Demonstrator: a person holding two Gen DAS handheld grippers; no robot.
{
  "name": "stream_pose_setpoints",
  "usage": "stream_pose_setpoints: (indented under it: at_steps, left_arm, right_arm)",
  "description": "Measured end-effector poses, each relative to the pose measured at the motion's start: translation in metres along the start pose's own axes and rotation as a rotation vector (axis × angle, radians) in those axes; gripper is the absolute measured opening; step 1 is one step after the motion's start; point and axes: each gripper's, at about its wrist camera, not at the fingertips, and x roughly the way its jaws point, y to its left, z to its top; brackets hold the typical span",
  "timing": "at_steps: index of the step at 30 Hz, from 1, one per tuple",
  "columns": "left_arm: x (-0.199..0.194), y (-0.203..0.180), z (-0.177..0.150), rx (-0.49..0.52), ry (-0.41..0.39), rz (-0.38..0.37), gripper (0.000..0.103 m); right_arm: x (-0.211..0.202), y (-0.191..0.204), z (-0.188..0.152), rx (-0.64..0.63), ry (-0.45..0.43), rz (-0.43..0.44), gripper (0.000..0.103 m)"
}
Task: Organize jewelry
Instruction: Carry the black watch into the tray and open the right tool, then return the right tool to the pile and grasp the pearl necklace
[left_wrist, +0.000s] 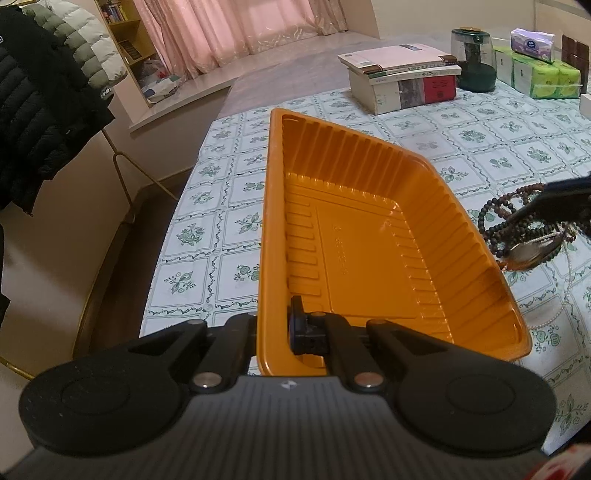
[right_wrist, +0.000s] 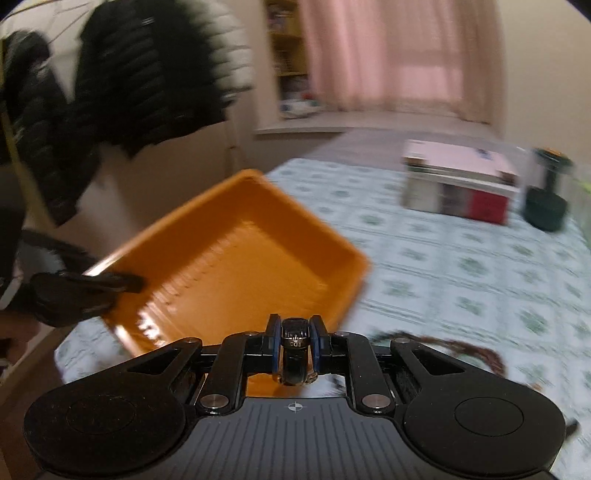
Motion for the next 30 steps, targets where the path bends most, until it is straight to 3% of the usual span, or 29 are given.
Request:
stream_pose_setpoints:
  at_steps: [7, 14, 15, 17, 19, 30]
  left_arm:
    - [0.001, 0.002, 0.0, 0.006, -0.001, -0.009, 0.002]
    - [0.003, 0.002, 0.0, 0.006, -0.001, -0.013, 0.002]
    - [0.003, 0.002, 0.0, 0.008, -0.002, -0.011, 0.002]
    - [0.003, 0.003, 0.0, 0.004, 0.0, -0.013, 0.002]
    - [0.003, 0.004, -0.001, 0.001, 0.001, -0.015, 0.002]
    - [0.003, 0.003, -0.002, -0.007, -0.002, -0.011, 0.002]
  right_arm:
    - [0.049, 0.024, -0.01, -0.067, 0.061, 0.029, 0.016]
    - [0.05, 0.026, -0.021, -0.067, 0.064, 0.073, 0.018]
    - [0.046, 0.027, -0.021, -0.062, 0.058, 0.089, 0.02]
    - [0.039, 0.026, -0.022, -0.054, 0.043, 0.084, 0.051]
    - [0.03, 0.021, -0.026, -0.029, 0.027, 0.06, 0.058]
    - [-0.014, -0.055, -0.092, 0.196, 0.129, -0.205, 0.058]
